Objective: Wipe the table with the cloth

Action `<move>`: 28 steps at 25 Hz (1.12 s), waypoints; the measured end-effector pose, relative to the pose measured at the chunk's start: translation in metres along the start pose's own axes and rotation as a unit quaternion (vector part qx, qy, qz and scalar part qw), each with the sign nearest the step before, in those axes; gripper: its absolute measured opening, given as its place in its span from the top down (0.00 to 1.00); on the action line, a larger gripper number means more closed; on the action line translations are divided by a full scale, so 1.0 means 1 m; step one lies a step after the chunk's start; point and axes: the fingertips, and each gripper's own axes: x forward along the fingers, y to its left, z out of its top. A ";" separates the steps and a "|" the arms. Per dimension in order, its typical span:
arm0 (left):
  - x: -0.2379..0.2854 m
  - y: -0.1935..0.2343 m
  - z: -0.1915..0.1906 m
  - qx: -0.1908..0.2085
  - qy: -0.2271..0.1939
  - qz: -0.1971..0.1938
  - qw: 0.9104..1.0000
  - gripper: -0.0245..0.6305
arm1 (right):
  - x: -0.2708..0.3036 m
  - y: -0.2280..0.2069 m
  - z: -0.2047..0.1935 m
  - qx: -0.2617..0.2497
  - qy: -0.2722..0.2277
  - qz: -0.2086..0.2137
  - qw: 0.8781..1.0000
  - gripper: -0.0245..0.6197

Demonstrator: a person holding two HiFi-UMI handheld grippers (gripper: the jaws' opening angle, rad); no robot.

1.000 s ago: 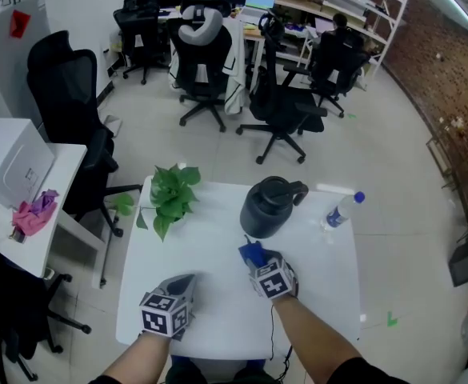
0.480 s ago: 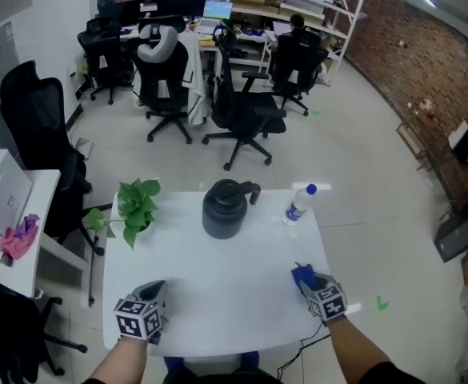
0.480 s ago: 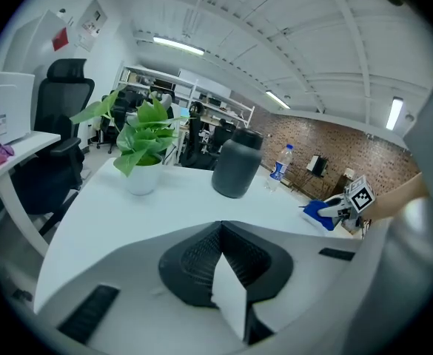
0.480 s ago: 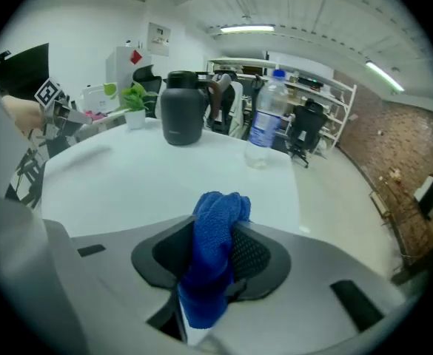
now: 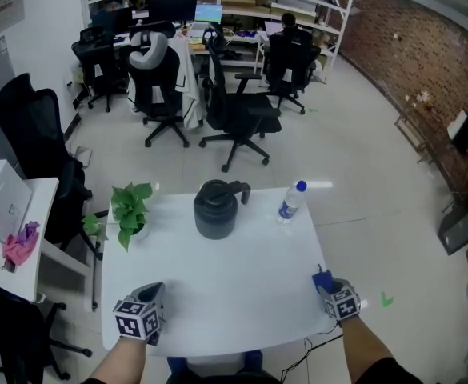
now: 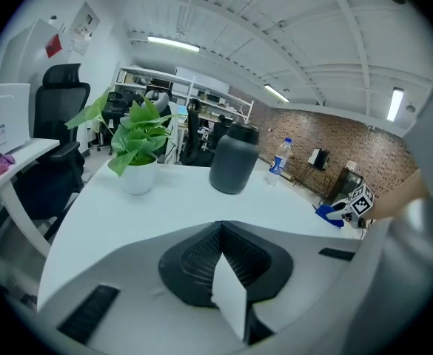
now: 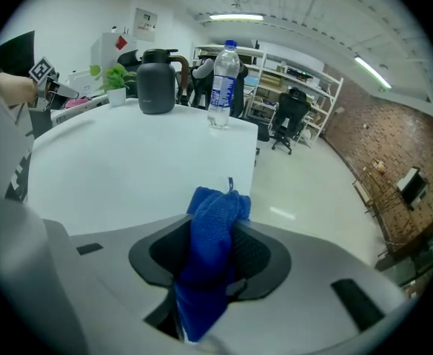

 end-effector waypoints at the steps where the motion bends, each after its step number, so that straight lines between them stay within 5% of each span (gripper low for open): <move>1: 0.000 -0.001 0.000 -0.001 0.000 -0.001 1.000 0.96 | 0.000 -0.001 0.000 0.007 -0.002 0.000 1.000 0.73; 4: -0.001 -0.001 -0.001 -0.002 0.000 -0.002 1.000 0.96 | 0.000 0.002 0.002 0.014 -0.002 0.009 1.000 0.67; 7: -0.003 -0.002 -0.002 0.002 0.000 -0.004 1.000 0.96 | -0.010 0.002 0.015 0.006 -0.014 0.004 1.000 0.49; 11: -0.009 -0.001 0.001 0.005 -0.007 -0.004 1.000 0.96 | -0.049 0.006 0.073 -0.005 -0.091 -0.018 0.996 0.49; 14: -0.013 0.001 0.005 -0.002 -0.017 -0.006 1.000 0.96 | -0.075 0.046 0.128 -0.026 -0.159 0.036 0.986 0.49; 18: -0.015 -0.002 0.005 -0.009 -0.024 -0.012 1.000 0.96 | -0.078 0.120 0.174 -0.028 -0.213 0.138 0.967 0.80; 21: -0.012 -0.007 0.002 -0.007 -0.026 -0.019 0.999 0.96 | -0.052 0.167 0.188 -0.023 -0.224 0.173 0.959 0.95; 28: -0.009 -0.024 0.000 0.002 -0.027 -0.037 0.999 0.96 | -0.017 0.238 0.198 0.008 -0.227 0.233 0.946 0.96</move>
